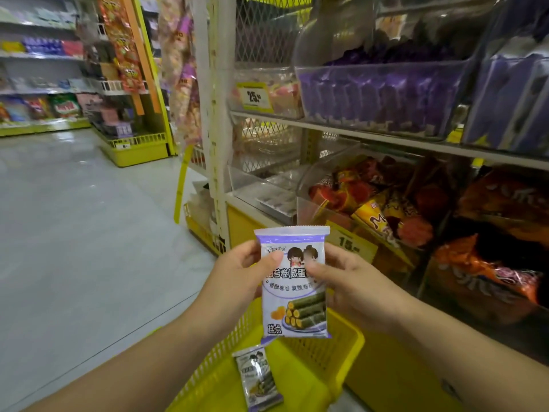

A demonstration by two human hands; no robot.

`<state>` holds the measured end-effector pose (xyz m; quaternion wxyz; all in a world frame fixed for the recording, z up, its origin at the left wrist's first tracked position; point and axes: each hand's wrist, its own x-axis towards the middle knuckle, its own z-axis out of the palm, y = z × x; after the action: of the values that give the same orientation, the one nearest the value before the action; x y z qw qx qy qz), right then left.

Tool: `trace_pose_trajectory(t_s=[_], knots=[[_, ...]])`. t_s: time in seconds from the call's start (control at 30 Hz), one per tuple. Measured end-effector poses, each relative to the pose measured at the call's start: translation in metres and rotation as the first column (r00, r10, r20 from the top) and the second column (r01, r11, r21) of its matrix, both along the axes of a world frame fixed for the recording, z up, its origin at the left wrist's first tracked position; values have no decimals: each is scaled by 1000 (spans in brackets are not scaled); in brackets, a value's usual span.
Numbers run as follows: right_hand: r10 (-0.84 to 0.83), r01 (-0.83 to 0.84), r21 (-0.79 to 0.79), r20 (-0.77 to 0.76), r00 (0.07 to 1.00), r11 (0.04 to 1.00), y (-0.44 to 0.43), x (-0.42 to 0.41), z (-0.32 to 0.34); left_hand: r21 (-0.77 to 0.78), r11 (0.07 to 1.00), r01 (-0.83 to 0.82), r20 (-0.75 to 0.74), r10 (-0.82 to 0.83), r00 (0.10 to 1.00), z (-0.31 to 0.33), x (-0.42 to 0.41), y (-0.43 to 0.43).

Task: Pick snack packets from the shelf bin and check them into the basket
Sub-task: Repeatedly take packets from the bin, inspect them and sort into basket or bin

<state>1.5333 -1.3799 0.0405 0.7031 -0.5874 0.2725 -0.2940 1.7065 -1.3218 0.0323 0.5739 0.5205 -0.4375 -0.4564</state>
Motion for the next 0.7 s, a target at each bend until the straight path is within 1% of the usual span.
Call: trace_pose_trajectory(t_s=[0.1, 0.2, 0.27, 0.43, 0.6, 0.7], knots=[[-112, 113, -17, 45, 993, 993, -3, 1, 5, 17, 1000, 10, -69, -9, 998, -1, 0, -1], [-138, 137, 20, 85, 987, 990, -3, 2, 7, 29, 999, 35, -159, -30, 987, -2, -3, 0], [-155, 150, 48, 108, 982, 987, -1, 2, 7, 18, 998, 55, -193, -50, 980, -2, -4, -1], [-180, 173, 63, 137, 974, 983, 5, 3, 7, 11, 997, 83, -222, -78, 972, 1, -4, 0], [-262, 253, 85, 119, 958, 964, 7, 4, 8, -10, 1000, 23, -257, -25, 966, 1, -4, -1], [-287, 281, 59, 141, 948, 958, 10, 5, 9, -15, 1000, -7, -267, 3, 964, 0, -5, -2]])
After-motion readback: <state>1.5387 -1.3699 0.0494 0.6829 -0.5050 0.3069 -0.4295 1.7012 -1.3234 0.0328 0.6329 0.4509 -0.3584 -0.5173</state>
